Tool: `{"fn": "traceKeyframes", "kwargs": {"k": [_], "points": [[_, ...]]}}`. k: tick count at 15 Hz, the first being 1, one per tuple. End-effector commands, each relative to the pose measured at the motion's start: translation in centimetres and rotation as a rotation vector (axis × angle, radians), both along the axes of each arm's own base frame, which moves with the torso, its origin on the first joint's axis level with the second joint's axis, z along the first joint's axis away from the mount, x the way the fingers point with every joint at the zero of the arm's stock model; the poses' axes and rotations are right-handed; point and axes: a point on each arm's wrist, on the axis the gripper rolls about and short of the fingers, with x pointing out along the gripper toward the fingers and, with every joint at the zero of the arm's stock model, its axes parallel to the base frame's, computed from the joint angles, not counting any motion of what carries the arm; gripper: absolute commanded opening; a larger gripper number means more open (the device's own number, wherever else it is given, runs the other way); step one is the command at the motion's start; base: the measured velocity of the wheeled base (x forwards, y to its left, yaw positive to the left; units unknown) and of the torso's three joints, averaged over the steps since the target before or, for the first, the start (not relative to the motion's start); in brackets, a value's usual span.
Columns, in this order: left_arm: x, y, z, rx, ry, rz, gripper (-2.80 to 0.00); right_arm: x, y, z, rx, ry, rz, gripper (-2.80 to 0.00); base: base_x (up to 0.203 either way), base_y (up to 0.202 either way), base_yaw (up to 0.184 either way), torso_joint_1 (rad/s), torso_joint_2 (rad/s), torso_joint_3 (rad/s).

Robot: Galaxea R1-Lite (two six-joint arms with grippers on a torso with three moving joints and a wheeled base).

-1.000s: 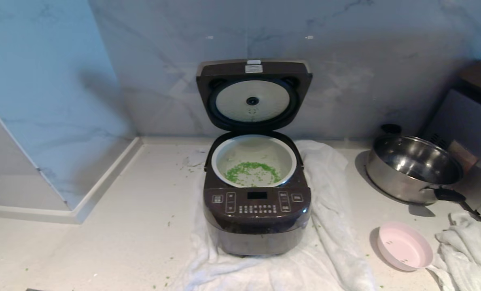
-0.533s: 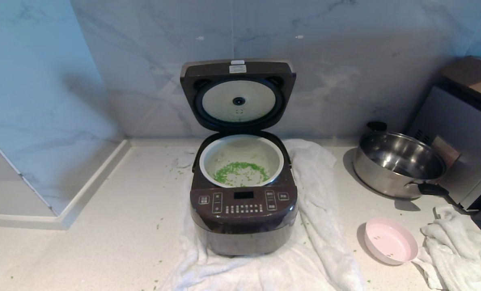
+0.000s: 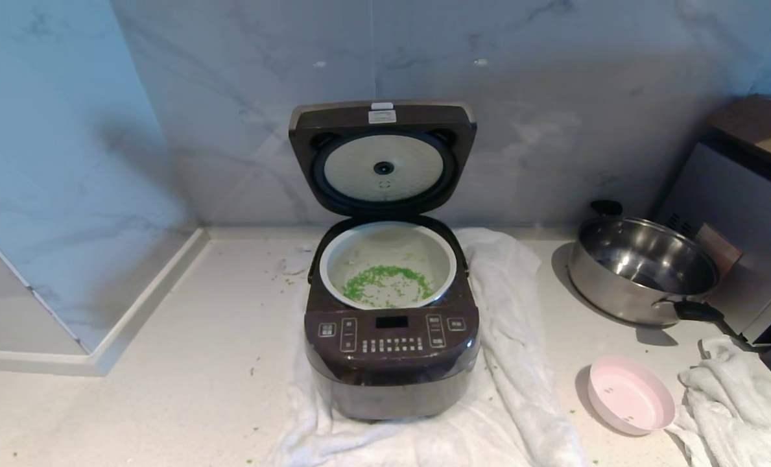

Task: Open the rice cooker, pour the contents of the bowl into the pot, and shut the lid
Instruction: Pour the water from the bowl into the rice cooker

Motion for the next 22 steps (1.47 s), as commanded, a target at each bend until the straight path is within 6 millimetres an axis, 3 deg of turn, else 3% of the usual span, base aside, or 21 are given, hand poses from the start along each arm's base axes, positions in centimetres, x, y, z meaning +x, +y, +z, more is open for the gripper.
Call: {"fn": "traceKeyframes", "kwargs": {"k": [1, 5, 16, 19, 22], "points": [[0.1, 0.0, -0.3, -0.001, 0.009, 0.0, -2.8, 0.1, 0.0, -0.4, 0.0, 0.016, 0.001, -2.8, 0.187, 0.0, 0.0, 0.002, -0.01, -0.004], [0.1, 0.0, -0.3, -0.002, 0.009, 0.0, -2.8, 0.1, 0.0, -0.4, 0.0, 0.014, 0.001, -2.8, 0.177, 0.0, 0.002, 0.011, 0.0, -0.003], [0.1, 0.0, -0.3, -0.002, 0.009, 0.0, -2.8, 0.0, 0.0, -0.2, -0.028, 0.012, -0.007, -2.8, 0.0, 0.0, 0.0, 0.0, 0.0, 0.0], [0.1, 0.0, -0.3, 0.0, 0.009, -0.001, -2.8, 0.5, -0.1, 5.1, 0.029, 0.026, -0.025, -2.8, 0.0, 0.0, 0.0, 0.0, 0.0, 0.0], [0.1, 0.0, -0.3, 0.0, 0.009, -0.001, -2.8, 5.1, -0.1, 9.7, 0.126, 0.216, -0.058, -2.8, 0.0, 0.0, 0.0, 0.0, 0.0, 0.0]]}}
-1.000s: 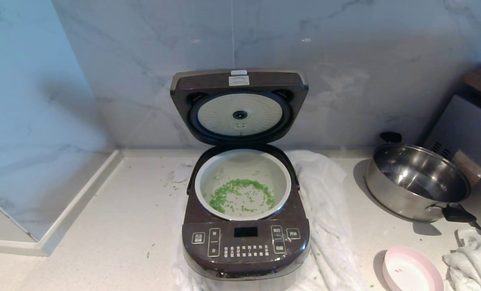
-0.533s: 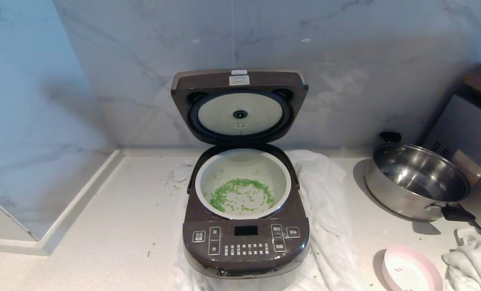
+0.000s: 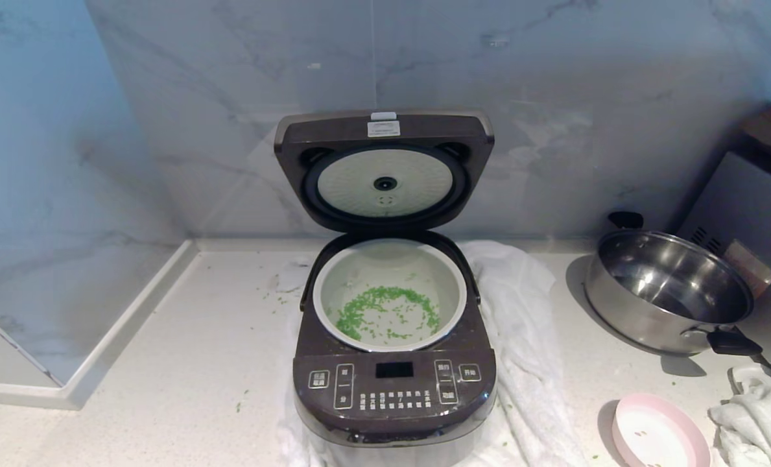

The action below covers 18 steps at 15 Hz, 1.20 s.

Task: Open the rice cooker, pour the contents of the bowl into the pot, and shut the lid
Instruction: Pour the water from the bowl into the rice cooker

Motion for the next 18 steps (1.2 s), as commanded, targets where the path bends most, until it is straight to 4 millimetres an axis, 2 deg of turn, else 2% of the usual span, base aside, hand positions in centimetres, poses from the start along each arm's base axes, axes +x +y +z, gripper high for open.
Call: {"fn": "traceKeyframes", "kwargs": {"k": [1, 4, 6, 8, 12, 18], "points": [[0.1, 0.0, -0.3, -0.001, 0.01, 0.0, -2.8, 4.9, 0.0, 1.4, 0.027, 0.218, -0.011, -2.8, 0.0, 0.0, 0.0, 0.0, 0.0, 0.0], [0.1, 0.0, -0.3, -0.001, 0.011, 0.0, -2.8, 10.5, -0.7, 1.2, 0.115, 0.438, -0.108, -2.8, 0.0, 0.0, 0.0, 0.0, 0.0, 0.0], [0.0, 0.0, -0.3, 0.001, 0.014, 0.001, -2.8, 12.9, -2.7, 0.5, 0.196, 0.541, -0.234, -2.8, 0.0, 0.0, 0.0, 0.0, 0.0, 0.0], [0.0, 0.0, -0.3, 0.001, 0.014, 0.001, -2.8, 13.3, -4.6, -0.7, 0.276, 0.652, -0.276, -2.8, 0.0, 0.0, 0.0, 0.0, 0.0, 0.0], [0.0, 0.0, -0.3, 0.001, 0.014, 0.0, -2.8, 14.1, -7.4, -4.6, 0.399, 0.867, -0.221, -2.8, 0.0, 0.0, 0.0, 0.0, 0.0, 0.0], [0.0, 0.0, -0.3, 0.001, 0.014, 0.001, -2.8, 15.7, -10.0, -7.8, 0.432, 0.969, -0.121, -2.8, 0.0, 0.0, 0.0, 0.0, 0.0, 0.0]]}}
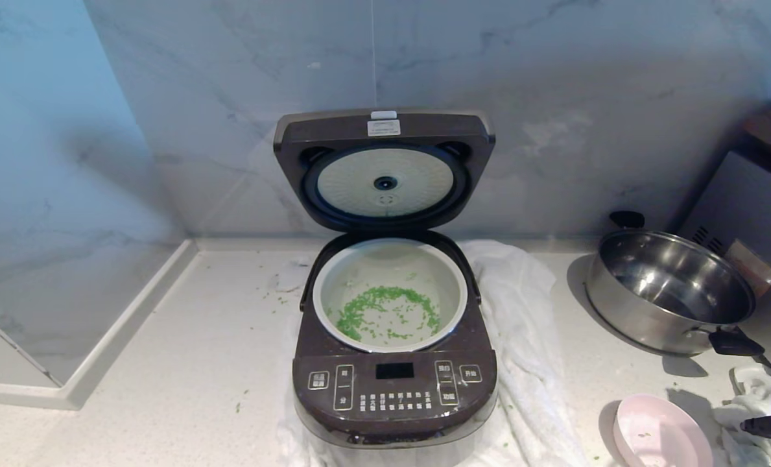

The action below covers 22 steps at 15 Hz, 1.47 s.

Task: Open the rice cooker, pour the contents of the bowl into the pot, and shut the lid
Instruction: Pour the water from the bowl into the rice cooker

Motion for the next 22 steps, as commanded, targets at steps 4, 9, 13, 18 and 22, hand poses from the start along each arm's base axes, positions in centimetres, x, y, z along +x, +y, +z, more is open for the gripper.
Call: {"fn": "traceKeyframes", "kwargs": {"k": [4, 9, 13, 18, 22], "points": [[0.0, 0.0, -0.2, 0.0, 0.007, -0.001, -2.8, 1.9, -1.5, -3.7, -0.001, 0.025, 0.048, -2.8, 0.0, 0.0, 0.0, 0.0, 0.0, 0.0], [0.0, 0.0, -0.2, 0.0, 0.007, -0.001, -2.8, 2.4, 0.1, -3.3, -0.042, -0.007, 0.18, 0.0, 0.0, 0.0, 0.0, 0.0, 0.0, 0.0], [0.0, 0.0, -0.2, 0.0, 0.007, -0.001, -2.8, 2.7, 0.6, -3.9, 0.016, -0.014, 0.233, 0.0, 0.0, 0.0, 0.0, 0.0, 0.0, 0.0], [0.0, 0.0, -0.2, 0.0, 0.007, 0.0, -2.8, 3.7, 0.0, -5.9, 0.05, 0.02, 0.238, 0.0, 0.0, 0.0, 0.0, 0.0, 0.0, 0.0], [0.0, 0.0, -0.2, 0.0, 0.007, 0.0, -2.8, 4.2, -0.1, -7.6, 0.076, 0.049, 0.269, 0.0, 0.0, 0.0, 0.0, 0.0, 0.0, 0.0]]}}
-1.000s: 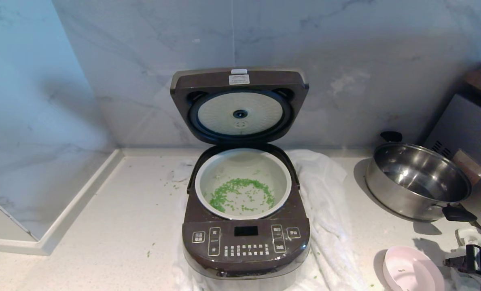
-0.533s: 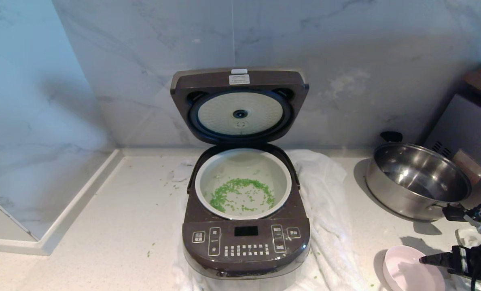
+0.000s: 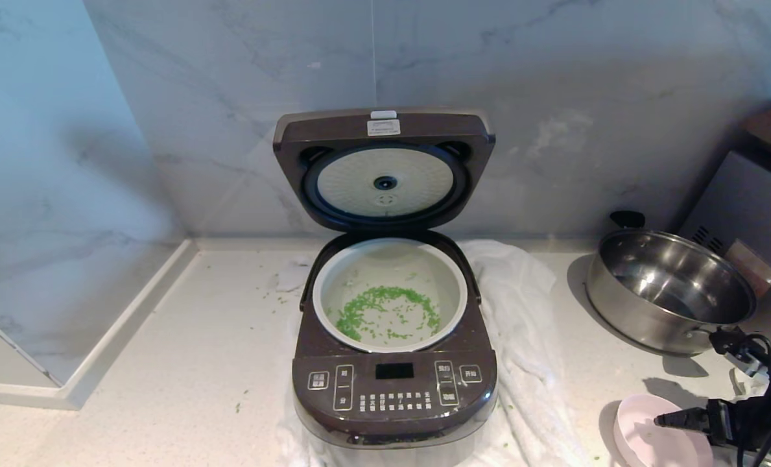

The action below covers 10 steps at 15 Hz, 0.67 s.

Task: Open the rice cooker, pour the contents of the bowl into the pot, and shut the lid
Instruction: Pour the water from the bowl into the rice cooker

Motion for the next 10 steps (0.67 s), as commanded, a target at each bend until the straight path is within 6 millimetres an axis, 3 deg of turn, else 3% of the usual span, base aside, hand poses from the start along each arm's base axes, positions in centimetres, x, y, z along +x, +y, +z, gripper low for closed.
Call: {"fn": "traceKeyframes", "kwargs": {"k": [1, 4, 5, 6, 10], "points": [[0.04, 0.0, -0.17, 0.0, 0.005, -0.001, -2.8, 0.02, 0.11, -1.27, 0.032, 0.04, 0.026, 0.0, 0.0, 0.0, 0.0, 0.0, 0.0, 0.0], [0.04, 0.0, -0.17, 0.0, 0.005, -0.001, -2.8, 0.46, 0.3, -1.42, 0.013, 0.019, 0.055, 0.0, 0.0, 0.0, 0.0, 0.0, 0.0, 0.0], [0.04, 0.0, -0.17, 0.0, 0.005, 0.0, -2.8, 0.55, 0.38, -1.44, 0.011, 0.02, 0.059, -2.23, 0.0, 0.0, 0.0, 0.0, 0.0, 0.0], [0.04, 0.0, -0.17, 0.0, 0.005, -0.001, -2.8, 0.59, 0.45, -1.48, 0.01, 0.022, 0.062, -2.8, 0.0, 0.0, 0.0, 0.0, 0.0, 0.0], [0.04, 0.0, -0.17, 0.0, 0.005, 0.0, -2.8, 0.52, 0.48, -1.55, 0.011, 0.027, 0.062, -2.8, 0.0, 0.0, 0.0, 0.0, 0.0, 0.0]]}}
